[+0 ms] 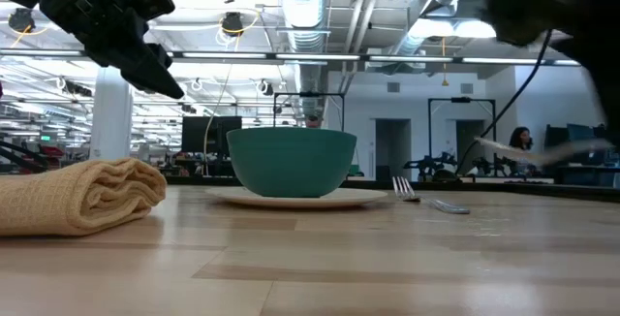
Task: Set table place
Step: Put the spoon into the bowl
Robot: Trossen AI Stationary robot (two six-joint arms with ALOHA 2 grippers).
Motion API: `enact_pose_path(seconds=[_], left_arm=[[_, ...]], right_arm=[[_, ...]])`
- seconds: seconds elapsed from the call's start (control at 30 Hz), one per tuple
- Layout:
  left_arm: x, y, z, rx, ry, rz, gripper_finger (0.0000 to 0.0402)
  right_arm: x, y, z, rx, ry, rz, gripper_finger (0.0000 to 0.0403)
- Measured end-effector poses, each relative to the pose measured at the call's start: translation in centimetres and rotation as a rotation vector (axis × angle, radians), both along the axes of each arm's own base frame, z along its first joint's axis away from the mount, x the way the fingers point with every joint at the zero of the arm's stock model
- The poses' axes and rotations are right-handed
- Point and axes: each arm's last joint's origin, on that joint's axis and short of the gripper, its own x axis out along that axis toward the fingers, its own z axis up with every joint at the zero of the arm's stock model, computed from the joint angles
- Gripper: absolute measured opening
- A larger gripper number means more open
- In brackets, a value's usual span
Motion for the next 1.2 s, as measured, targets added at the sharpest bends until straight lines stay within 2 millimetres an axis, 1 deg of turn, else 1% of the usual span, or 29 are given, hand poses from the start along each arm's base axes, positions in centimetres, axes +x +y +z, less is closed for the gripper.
enact_pose_path(seconds=[0.13,0.37,0.47,0.53,0.67,0.77,0.87,0.97,1.2], left_arm=[[-0.1,0.0,-0.2,0.004,0.023,0.000,0.0169],[-0.6,0.1,-0.7,0.017,0.097,0.000,0.0169],[-0.7,0.1,-0.9,0.021,0.114,0.000,0.0169],[-0.7,0.1,-0.9,0.021,0.118,0.000,0.0169],[-0.9,0.2,-1.0,0.024,0.136,0.001,0.0169],[-0.9,0.2,-1.0,0.024,0.135,0.001,0.0169],[-0.9,0.2,-1.0,0.024,0.135,0.001,0.0169],[-0.9,0.2,-1.0,0.024,0.135,0.001,0.0169],[-0.9,0.2,-1.0,0.024,0.135,0.000,0.0169]], right_arm=[[2.4,-2.1,2.5,0.006,-0.006,0.086,0.0037],[6.9,-6.7,7.5,0.022,-0.129,0.242,0.0031],[8.4,-9.0,9.5,0.043,-0.192,0.265,0.0035],[9.2,-10.7,10.3,0.086,-0.228,0.263,0.0038],[10.2,-13.5,10.9,0.212,-0.264,0.207,0.0034],[10.6,-14.9,11.0,0.312,-0.282,0.193,0.0031],[10.9,-15.9,11.1,0.375,-0.309,0.174,0.0035],[11.3,-16.8,11.2,0.400,-0.339,0.131,0.0037],[11.9,-17.6,11.3,0.420,-0.403,0.114,0.0034]])
